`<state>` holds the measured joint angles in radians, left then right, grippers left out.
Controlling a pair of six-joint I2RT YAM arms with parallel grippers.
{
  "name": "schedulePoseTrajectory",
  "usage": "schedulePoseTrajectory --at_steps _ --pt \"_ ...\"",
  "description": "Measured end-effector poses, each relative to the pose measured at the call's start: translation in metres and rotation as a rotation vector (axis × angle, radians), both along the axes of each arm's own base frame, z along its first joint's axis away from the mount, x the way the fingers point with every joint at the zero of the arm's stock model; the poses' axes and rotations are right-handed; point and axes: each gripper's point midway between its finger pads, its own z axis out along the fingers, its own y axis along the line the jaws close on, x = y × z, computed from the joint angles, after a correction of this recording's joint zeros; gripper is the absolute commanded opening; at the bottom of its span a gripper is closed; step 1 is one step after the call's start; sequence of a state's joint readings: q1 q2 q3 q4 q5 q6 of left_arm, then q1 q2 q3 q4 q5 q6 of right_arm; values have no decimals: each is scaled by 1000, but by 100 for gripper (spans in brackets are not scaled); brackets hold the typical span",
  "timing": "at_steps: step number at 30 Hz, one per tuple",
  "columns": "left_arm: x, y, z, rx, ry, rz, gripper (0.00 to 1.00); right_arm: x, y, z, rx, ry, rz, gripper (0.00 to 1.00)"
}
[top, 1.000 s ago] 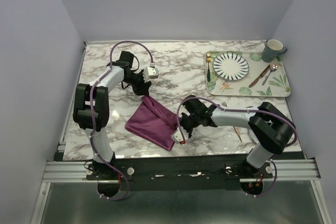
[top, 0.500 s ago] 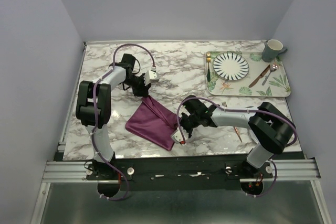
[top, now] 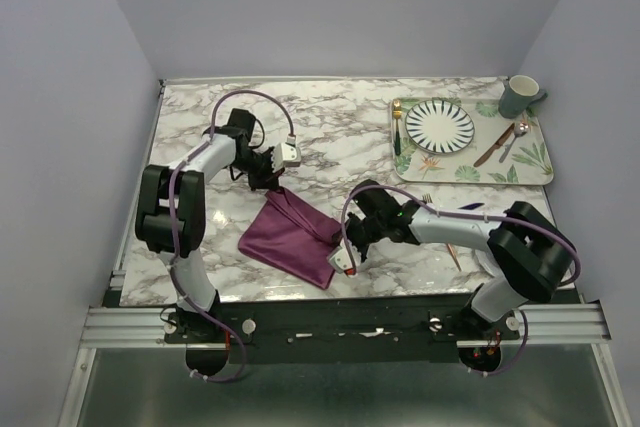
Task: Fold the napkin into a case and place the utensils inside
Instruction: Fold the lower triangle-folded napkin at the center of the board.
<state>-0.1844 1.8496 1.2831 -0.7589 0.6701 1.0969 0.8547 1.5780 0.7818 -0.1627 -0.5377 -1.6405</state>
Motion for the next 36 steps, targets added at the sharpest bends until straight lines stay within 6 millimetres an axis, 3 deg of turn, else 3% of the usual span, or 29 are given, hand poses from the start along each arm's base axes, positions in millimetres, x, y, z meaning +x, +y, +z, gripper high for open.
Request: schedulePoseTrajectory --at_steps 10,23,32,36 --pt "-17 12 10 32 -39 -25 0 -11 -12 -9 -20 26 -5 1" --pt "-57 25 -21 91 61 -52 0 -18 -20 -13 -33 46 -13 1" --pt "-60 30 -25 114 65 -60 4 -16 -17 -22 -49 64 -17 1" --pt "-61 31 -25 119 64 -64 11 -11 -12 -22 -50 58 -18 1"
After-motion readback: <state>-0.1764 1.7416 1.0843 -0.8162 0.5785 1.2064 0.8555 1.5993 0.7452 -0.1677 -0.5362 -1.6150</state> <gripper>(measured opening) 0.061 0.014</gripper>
